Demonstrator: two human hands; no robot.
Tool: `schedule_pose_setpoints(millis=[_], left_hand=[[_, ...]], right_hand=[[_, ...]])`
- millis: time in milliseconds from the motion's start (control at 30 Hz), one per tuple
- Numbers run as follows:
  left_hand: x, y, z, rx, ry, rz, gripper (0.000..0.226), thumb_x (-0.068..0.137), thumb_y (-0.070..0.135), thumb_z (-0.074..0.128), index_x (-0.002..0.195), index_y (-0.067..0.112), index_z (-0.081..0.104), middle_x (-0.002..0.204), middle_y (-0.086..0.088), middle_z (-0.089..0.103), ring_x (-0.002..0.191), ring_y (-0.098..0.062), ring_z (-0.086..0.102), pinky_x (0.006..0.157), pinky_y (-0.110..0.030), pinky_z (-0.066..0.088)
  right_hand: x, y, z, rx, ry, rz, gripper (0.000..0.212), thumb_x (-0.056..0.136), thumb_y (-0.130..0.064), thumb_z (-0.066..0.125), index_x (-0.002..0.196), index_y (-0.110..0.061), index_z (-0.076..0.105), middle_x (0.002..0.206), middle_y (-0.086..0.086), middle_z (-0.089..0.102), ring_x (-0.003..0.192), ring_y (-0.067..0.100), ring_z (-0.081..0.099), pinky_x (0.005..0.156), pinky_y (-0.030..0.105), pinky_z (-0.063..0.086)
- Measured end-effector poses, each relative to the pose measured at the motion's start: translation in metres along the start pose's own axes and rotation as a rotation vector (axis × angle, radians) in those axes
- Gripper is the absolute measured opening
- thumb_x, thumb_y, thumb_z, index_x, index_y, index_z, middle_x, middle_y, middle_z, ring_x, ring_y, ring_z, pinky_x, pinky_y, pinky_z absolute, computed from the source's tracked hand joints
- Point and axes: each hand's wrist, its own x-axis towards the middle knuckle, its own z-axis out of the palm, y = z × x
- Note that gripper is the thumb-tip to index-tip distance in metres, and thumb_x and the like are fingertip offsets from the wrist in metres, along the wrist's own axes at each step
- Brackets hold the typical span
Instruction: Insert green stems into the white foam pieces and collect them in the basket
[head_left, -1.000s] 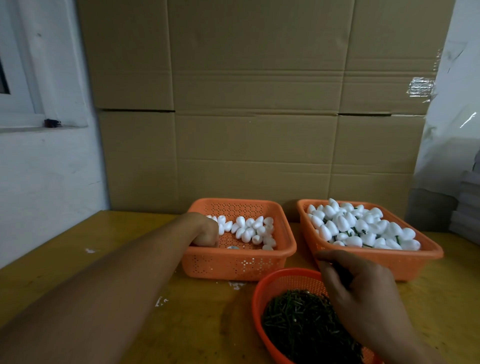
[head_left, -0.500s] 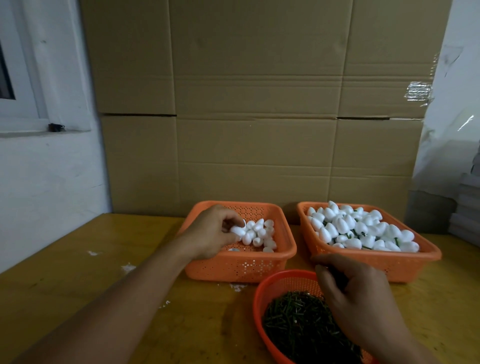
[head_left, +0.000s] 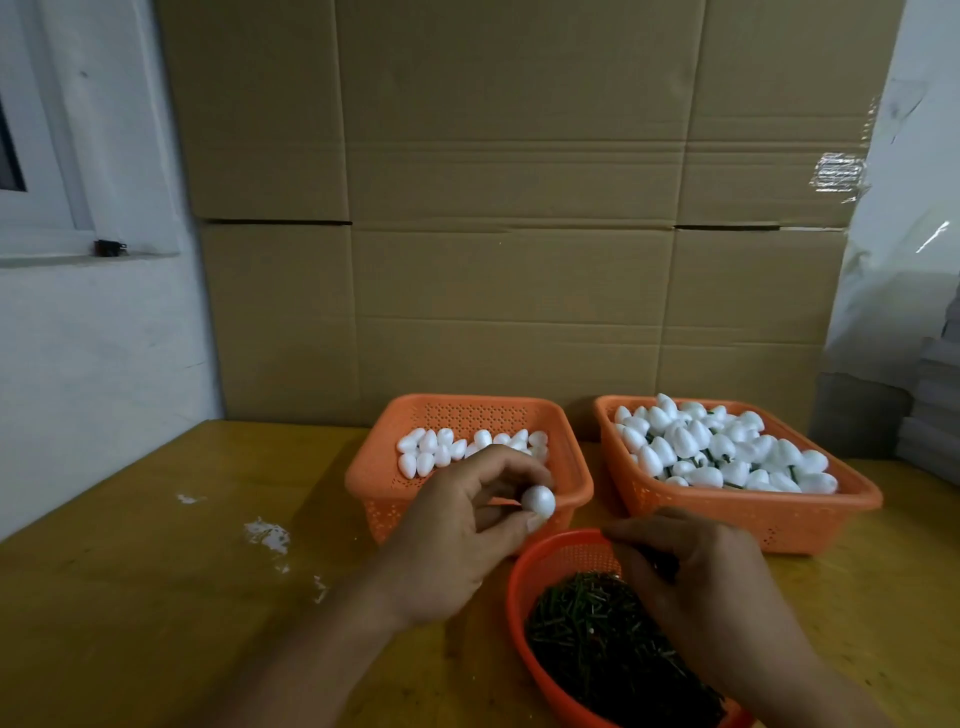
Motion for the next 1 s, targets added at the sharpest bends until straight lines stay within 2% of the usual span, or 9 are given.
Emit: schedule_pose_setpoints(millis=[67, 133, 200, 267, 400, 533, 633, 767, 1000], left_hand=[[-0.003, 0.004, 0.003, -0.020, -0.013, -0.005, 0.034, 0.092, 0.021, 0.067, 0.120, 0.039, 0.062, 0.120, 0.006, 0.068, 0.118, -0.013, 0.064, 0.098, -0.035, 0.054], [-0.005, 0.006, 0.006, -0.079, -0.024, -0.011, 0.039, 0.095, 0.016, 0.064, 0.125, 0.041, 0.062, 0.125, 0.003, 0.066, 0.119, -0.016, 0.064, 0.096, -0.033, 0.054], [-0.006, 0.009, 0.008, -0.217, -0.006, -0.043, 0.035, 0.096, 0.010, 0.063, 0.122, 0.032, 0.067, 0.129, -0.006, 0.065, 0.115, -0.023, 0.067, 0.090, -0.031, 0.056], [-0.006, 0.012, 0.010, -0.409, 0.016, -0.106, 0.029, 0.091, 0.010, 0.064, 0.118, 0.019, 0.071, 0.123, -0.015, 0.068, 0.108, -0.031, 0.070, 0.086, -0.031, 0.057], [-0.005, 0.016, 0.010, -0.718, 0.024, -0.279, 0.026, 0.089, 0.006, 0.063, 0.113, 0.008, 0.071, 0.116, -0.031, 0.067, 0.100, -0.035, 0.071, 0.079, -0.030, 0.059], [-0.005, 0.016, 0.010, -0.798, 0.026, -0.335, 0.027, 0.090, 0.008, 0.063, 0.116, 0.000, 0.064, 0.109, -0.030, 0.069, 0.094, -0.033, 0.072, 0.074, -0.031, 0.061], [-0.005, 0.017, 0.012, -0.794, 0.032, -0.350, 0.025, 0.089, 0.013, 0.065, 0.110, 0.000, 0.064, 0.106, -0.027, 0.070, 0.090, -0.030, 0.072, 0.073, -0.031, 0.060], [-0.006, 0.019, 0.014, -0.768, 0.022, -0.368, 0.019, 0.092, 0.022, 0.064, 0.099, 0.006, 0.072, 0.100, -0.023, 0.070, 0.083, -0.025, 0.071, 0.067, -0.028, 0.058], [-0.007, 0.019, 0.015, -0.790, 0.032, -0.391, 0.019, 0.094, 0.026, 0.060, 0.096, 0.012, 0.073, 0.093, -0.021, 0.070, 0.074, -0.023, 0.069, 0.060, -0.026, 0.055]], right_hand=[[0.000, -0.001, 0.000, -0.052, -0.075, -0.044, 0.027, 0.079, -0.015, 0.081, 0.092, -0.038, 0.079, 0.077, -0.014, 0.068, 0.066, 0.002, 0.063, 0.061, 0.029, 0.054], [-0.001, 0.000, 0.000, -0.089, -0.155, -0.074, 0.027, 0.079, -0.018, 0.081, 0.094, -0.040, 0.078, 0.083, -0.017, 0.069, 0.073, 0.000, 0.064, 0.068, 0.026, 0.054], [-0.002, 0.000, 0.002, -0.120, -0.283, -0.074, 0.023, 0.082, -0.025, 0.076, 0.099, -0.041, 0.076, 0.090, -0.021, 0.071, 0.083, -0.001, 0.065, 0.075, 0.021, 0.054], [-0.002, 0.000, 0.002, -0.163, -0.394, -0.067, 0.016, 0.087, -0.033, 0.068, 0.101, -0.039, 0.075, 0.093, -0.022, 0.071, 0.087, -0.001, 0.064, 0.079, 0.021, 0.053], [-0.003, -0.002, 0.004, -0.220, -0.448, -0.039, 0.021, 0.090, -0.045, 0.059, 0.097, -0.029, 0.072, 0.085, -0.012, 0.070, 0.080, 0.007, 0.062, 0.075, 0.029, 0.051], [-0.004, -0.006, 0.006, -0.278, -0.502, 0.024, 0.031, 0.087, -0.055, 0.060, 0.098, -0.027, 0.069, 0.087, -0.006, 0.068, 0.079, 0.008, 0.062, 0.075, 0.032, 0.053], [-0.005, -0.007, 0.009, -0.344, -0.584, 0.079, 0.037, 0.084, -0.059, 0.063, 0.092, -0.023, 0.066, 0.086, -0.005, 0.066, 0.080, 0.010, 0.061, 0.074, 0.032, 0.054], [-0.005, -0.008, 0.012, -0.399, -0.667, 0.129, 0.033, 0.084, -0.056, 0.065, 0.096, -0.025, 0.066, 0.095, -0.007, 0.067, 0.089, 0.014, 0.064, 0.081, 0.036, 0.056], [-0.005, -0.005, 0.017, -0.374, -0.646, 0.149, 0.017, 0.091, -0.030, 0.062, 0.104, -0.023, 0.069, 0.104, -0.006, 0.069, 0.095, 0.014, 0.066, 0.085, 0.034, 0.057]])
